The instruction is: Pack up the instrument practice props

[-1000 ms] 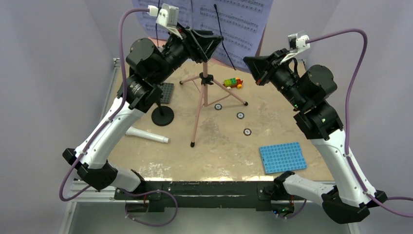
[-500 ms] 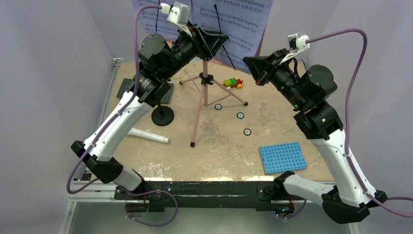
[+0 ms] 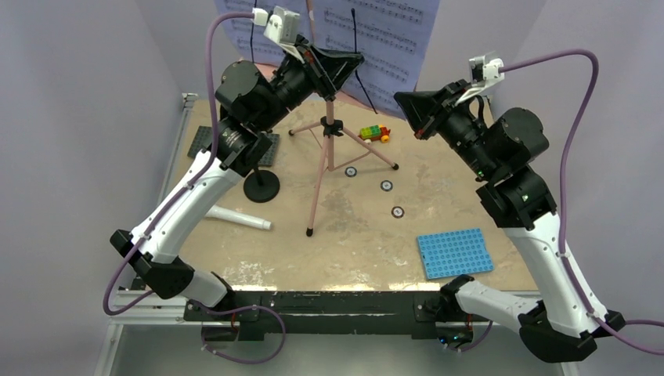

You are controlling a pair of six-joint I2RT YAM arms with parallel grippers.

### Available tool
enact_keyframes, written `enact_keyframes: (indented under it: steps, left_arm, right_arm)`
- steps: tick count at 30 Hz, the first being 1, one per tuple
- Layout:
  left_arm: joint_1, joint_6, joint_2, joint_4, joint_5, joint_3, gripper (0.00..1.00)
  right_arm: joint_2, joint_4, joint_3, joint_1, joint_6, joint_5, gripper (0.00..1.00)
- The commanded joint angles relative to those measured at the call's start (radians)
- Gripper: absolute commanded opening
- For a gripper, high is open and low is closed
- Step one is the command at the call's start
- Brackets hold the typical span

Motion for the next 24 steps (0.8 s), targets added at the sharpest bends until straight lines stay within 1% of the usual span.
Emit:
enact_keyframes:
  steps: [1,7,13,24]
  left_arm:
    - [0.005,0.003,-0.05,0.074,0.022,-0.006,0.0]
    - [0.006,0.004,-0.073,0.076,0.01,-0.032,0.0]
    - [0.006,0.022,-0.085,0.068,-0.003,-0.041,0.0]
    - [0.006,0.04,-0.086,0.09,-0.051,-0.091,0.0]
  right_arm:
    - [-0.027,0.014,0.016,-0.005,0.001,-0.001,0.0]
    - [-0.082,-0.006,-0.003,-0.005,-0.001,0.012,0.0]
    - [-0.214,-0.046,-0.073,-0.005,-0.014,0.05,0.0]
    - [-0.511,-0.154,-0.241,-0.005,-0.029,0.104,0.0]
